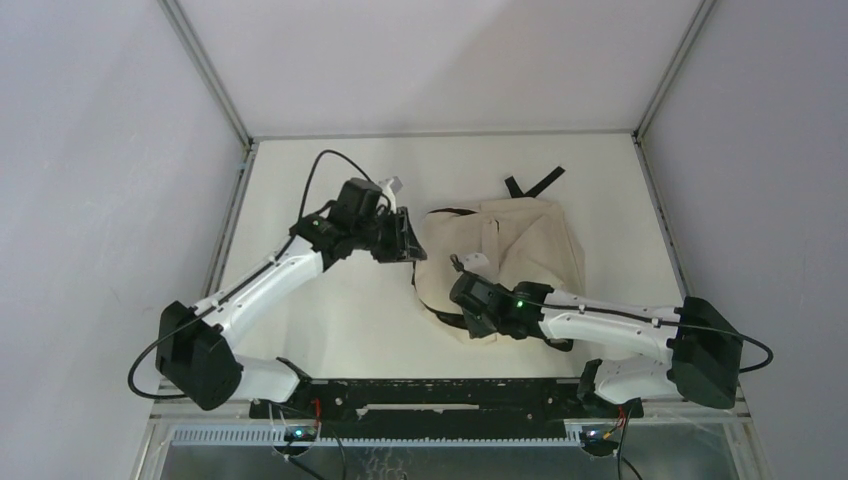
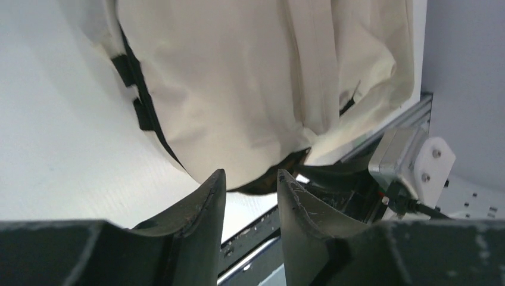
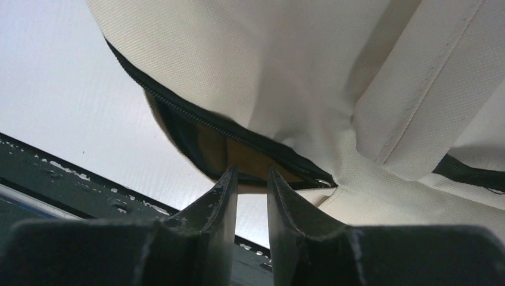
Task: Pack the student bag
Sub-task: Adjust the student bag at the center of the board.
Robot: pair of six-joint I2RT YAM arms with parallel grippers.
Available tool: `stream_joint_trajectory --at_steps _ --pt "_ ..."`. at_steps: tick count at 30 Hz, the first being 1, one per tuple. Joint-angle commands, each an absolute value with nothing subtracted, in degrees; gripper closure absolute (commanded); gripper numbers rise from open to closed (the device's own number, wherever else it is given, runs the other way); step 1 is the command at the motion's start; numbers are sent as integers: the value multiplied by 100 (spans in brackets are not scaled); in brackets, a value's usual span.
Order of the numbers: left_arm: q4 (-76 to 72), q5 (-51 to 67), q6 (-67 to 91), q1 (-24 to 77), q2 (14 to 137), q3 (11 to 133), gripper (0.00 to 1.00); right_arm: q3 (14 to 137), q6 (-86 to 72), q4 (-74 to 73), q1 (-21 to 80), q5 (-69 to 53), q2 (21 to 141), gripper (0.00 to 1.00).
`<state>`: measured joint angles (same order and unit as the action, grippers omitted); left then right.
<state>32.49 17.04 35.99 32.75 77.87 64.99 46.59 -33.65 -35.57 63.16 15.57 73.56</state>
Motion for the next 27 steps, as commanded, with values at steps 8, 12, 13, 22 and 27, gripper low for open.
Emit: stream_joint_trajectory --at_steps 8,12,13,22,27 --pt "2246 2338 3855 3779 7232 5361 59 4790 -3764 -3676 6755 1775 7218 68" --pt "2034 2553 3905 3890 7214 5295 59 4680 -3967 -3804 6801 1869 7269 68" --pt "1981 2645 3921 3923 7228 5296 59 4650 -4013 -3810 6810 1864 7257 68" --pt "937 3738 4643 3977 7625 4937 60 4374 -4201 -3546 6597 1380 7498 47" --pt "892 3814 4685 4031 7808 4842 60 4333 -4301 -3355 6605 1370 7350 53"
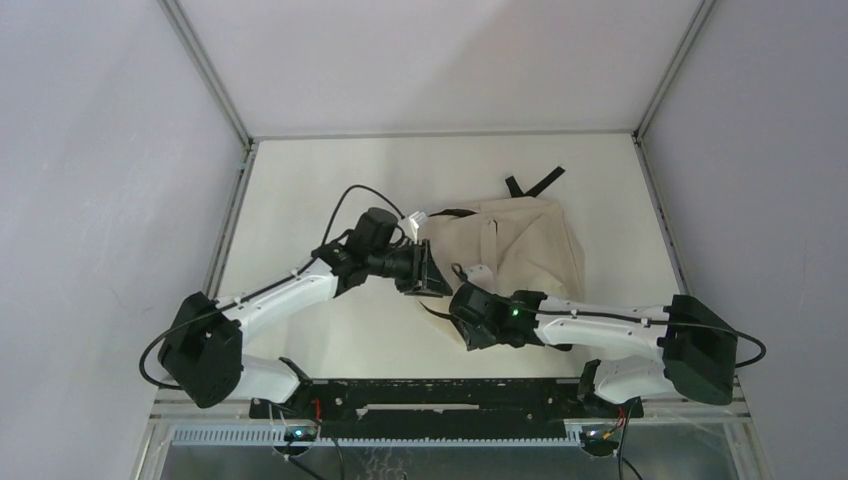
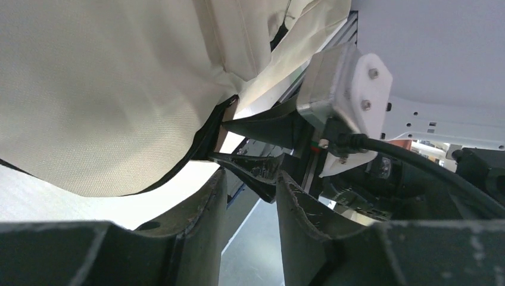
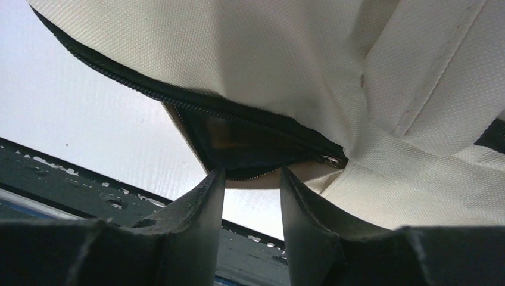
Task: Pack the student bag
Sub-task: Adjust the student bag at the center of the board.
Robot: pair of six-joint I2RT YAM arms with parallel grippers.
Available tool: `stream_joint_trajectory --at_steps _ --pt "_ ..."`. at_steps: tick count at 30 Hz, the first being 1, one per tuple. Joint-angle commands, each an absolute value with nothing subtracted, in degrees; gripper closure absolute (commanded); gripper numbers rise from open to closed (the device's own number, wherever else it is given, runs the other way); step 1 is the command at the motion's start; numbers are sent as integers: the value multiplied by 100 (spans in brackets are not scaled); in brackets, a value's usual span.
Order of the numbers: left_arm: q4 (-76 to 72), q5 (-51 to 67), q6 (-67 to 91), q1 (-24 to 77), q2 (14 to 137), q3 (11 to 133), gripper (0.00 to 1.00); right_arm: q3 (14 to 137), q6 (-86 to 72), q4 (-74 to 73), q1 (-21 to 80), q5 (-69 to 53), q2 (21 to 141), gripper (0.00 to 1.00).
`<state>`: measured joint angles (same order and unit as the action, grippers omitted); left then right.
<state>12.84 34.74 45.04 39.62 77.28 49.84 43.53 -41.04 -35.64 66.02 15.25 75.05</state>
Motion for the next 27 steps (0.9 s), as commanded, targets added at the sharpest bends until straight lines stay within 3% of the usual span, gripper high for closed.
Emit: stream_joint_trajectory --at_steps 1,12,19,27 --pt "896 3814 4685 4037 7839 4827 60 4333 -4332 -3375 6606 1464 7193 54" --pt "1344 3779 4142 4563 8642 5256 60 3661 -4469 -3452 5952 1675 5739 61" --pt "2194 2893 3403 5005 9136 5842 60 3347 -4709 -3537 5544 1621 5310 62" --pt "1775 2570 3465 5120 8849 5958 62 3213 -4878 -3746 5332 1801 4808 62"
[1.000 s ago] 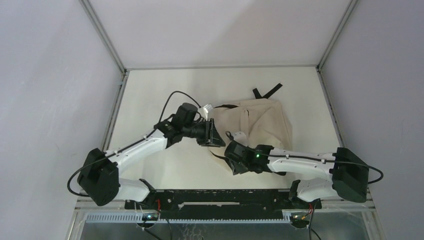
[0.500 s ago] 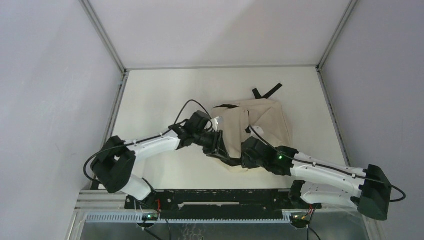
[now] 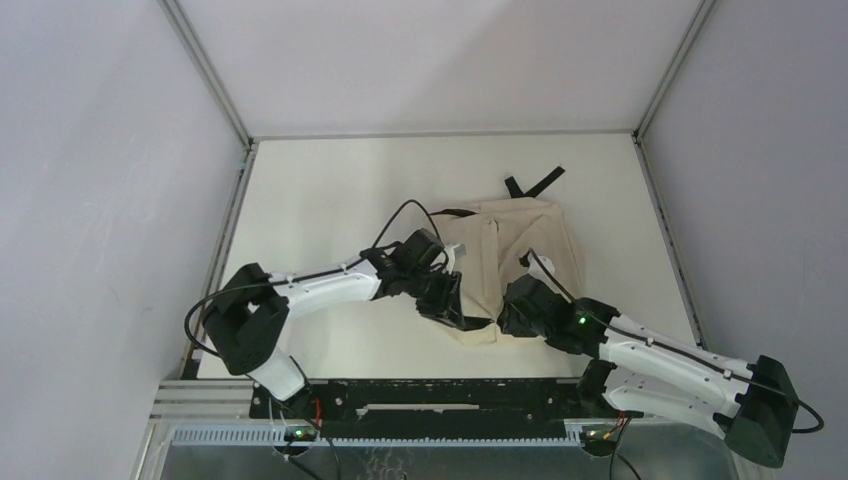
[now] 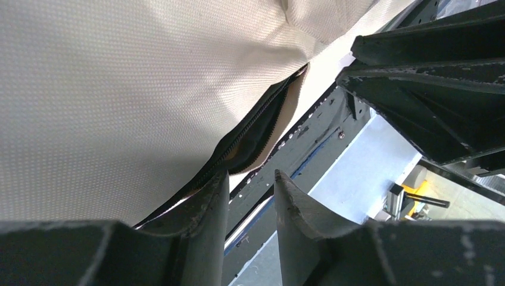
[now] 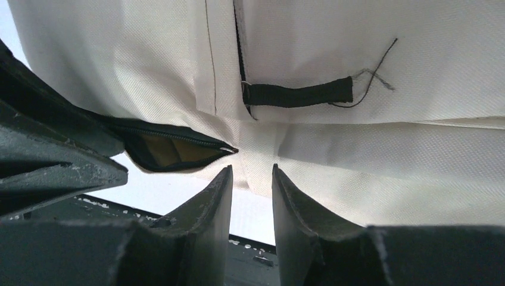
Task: Pack the student bag
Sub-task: Adjust the student bag at the center of the board.
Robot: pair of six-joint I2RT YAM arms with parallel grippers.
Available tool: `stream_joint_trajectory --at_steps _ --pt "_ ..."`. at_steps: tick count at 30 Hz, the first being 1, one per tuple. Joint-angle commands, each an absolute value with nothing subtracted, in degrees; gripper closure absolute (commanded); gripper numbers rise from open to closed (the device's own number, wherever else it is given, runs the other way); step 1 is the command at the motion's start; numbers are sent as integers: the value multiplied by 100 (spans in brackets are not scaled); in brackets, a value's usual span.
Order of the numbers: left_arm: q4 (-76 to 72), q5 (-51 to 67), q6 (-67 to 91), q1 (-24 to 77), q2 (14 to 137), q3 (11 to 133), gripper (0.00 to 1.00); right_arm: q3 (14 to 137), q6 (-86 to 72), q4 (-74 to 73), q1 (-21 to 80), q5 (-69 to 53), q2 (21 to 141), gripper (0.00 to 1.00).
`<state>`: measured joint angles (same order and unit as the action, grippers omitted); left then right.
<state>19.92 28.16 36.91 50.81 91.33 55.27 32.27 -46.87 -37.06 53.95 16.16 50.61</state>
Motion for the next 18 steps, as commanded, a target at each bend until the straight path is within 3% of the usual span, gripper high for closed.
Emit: stream_joint_trajectory --at_steps 1,5,18 --pt "1798 2569 3430 5128 8884 6014 62 3202 -4897 -3757 5308 1824 4759 62" --pt "1945 2555 3313 5234 9136 6315 70 3181 -4976 -3810 5236 1889 4624 64" --pt "2817 2172 2886 5712 10142 7082 74 3177 -5071 -3822 5203 1864 4588 64"
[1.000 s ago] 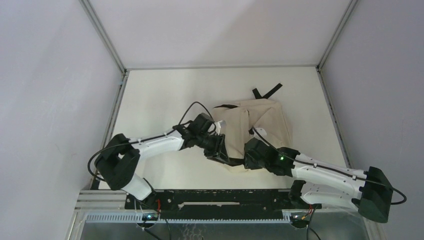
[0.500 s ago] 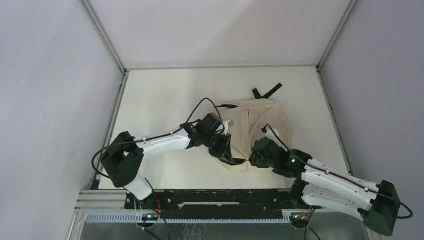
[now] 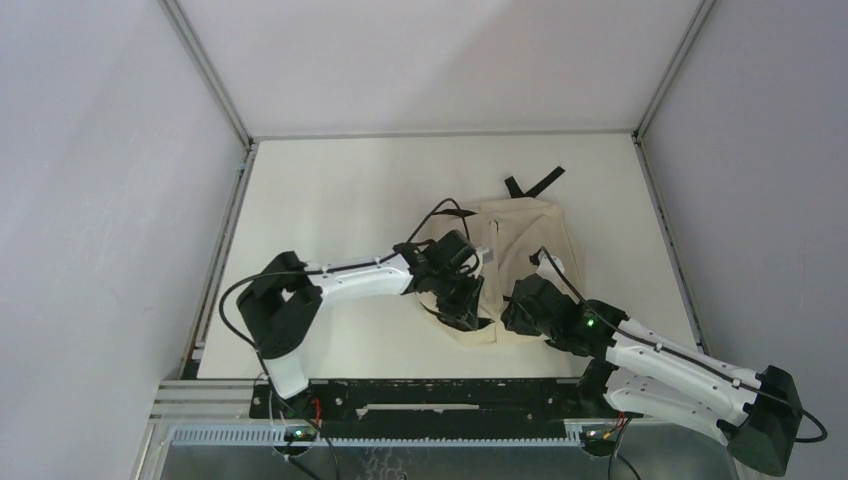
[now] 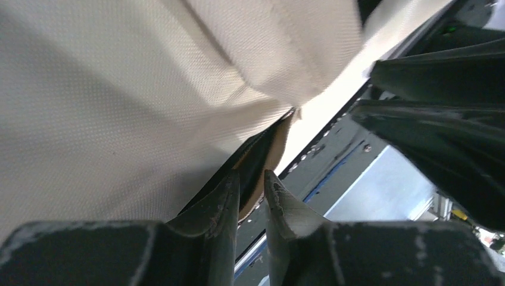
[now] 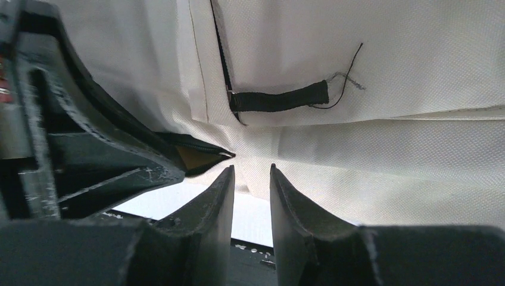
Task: Pack the student bag
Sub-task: Adjust the student bag at the center of the board.
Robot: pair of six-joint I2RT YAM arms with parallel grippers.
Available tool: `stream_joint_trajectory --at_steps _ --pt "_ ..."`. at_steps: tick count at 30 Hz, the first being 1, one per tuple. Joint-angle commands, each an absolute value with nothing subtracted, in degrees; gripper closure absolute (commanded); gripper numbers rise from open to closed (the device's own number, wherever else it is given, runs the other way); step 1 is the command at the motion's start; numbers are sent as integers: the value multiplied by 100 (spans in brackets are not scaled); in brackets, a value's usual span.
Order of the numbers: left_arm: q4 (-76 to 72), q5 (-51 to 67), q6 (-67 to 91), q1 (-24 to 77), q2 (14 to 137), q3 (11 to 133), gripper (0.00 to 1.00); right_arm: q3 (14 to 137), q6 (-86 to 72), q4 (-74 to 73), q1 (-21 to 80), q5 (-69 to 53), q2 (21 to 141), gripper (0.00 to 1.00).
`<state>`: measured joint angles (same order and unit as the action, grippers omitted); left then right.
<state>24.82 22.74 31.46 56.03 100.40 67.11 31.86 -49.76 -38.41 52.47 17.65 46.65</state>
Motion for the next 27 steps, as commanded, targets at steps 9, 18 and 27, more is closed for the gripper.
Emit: stream_joint_trajectory --at_steps 9,18,27 --pt "2838 1956 2882 5739 10226 7116 70 3174 -5076 -3806 5186 1846 4602 64" --pt "1939 1846 3221 5742 10390 7021 66 3173 -5084 -3760 5186 1800 4655 64" --pt "1712 2332 3158 5739 10711 7072 60 3173 -5089 -3735 5203 1773 4674 64"
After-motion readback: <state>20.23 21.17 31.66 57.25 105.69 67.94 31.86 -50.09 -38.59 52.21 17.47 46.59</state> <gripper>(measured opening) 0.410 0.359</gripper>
